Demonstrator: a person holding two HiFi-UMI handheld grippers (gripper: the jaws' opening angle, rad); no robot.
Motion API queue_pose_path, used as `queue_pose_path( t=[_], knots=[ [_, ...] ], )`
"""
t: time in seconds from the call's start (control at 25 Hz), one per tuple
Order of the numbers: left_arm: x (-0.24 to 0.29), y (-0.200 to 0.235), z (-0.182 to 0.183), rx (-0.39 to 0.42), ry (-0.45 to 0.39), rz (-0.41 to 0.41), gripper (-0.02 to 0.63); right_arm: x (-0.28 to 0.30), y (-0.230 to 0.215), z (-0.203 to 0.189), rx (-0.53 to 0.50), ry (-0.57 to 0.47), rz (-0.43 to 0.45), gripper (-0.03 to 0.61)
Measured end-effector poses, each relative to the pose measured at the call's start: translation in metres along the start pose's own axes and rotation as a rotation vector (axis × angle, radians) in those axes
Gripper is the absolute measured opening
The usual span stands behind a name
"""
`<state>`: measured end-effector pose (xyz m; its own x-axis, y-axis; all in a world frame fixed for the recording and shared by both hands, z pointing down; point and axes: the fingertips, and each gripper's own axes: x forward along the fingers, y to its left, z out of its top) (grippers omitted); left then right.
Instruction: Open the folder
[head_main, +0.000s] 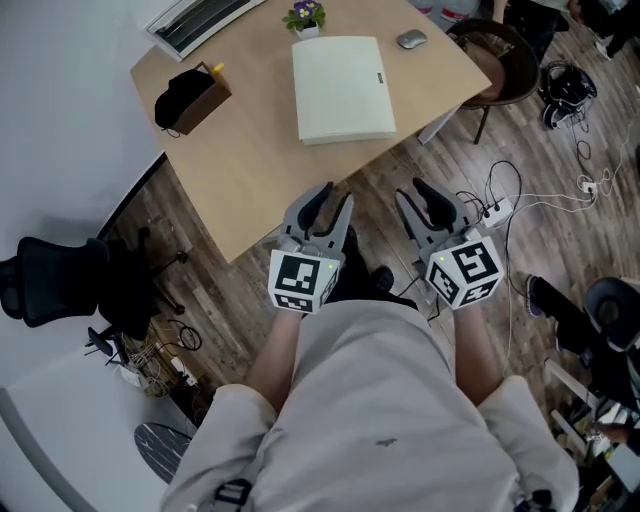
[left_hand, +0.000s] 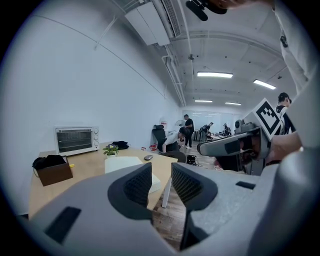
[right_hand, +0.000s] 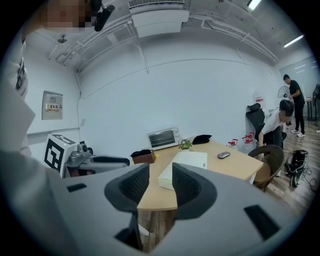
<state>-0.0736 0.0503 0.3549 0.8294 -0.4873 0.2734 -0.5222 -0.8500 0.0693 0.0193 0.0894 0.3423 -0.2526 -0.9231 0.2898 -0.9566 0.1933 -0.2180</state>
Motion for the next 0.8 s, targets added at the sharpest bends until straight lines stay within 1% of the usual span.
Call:
queue_pose_path(
  t=[0.32,0.8],
  knots=[
    [0.039,0.039,0.008,0.021,0.014,-0.022,0.123,0.045,-0.024,0.009,0.017,0.026,-0.029,0.133],
    [0.078,0.081,0.001,0.082,0.051,-0.092,0.127,0.091,-0.057,0.004,0.064,0.053,-0.132,0.133]
  ],
)
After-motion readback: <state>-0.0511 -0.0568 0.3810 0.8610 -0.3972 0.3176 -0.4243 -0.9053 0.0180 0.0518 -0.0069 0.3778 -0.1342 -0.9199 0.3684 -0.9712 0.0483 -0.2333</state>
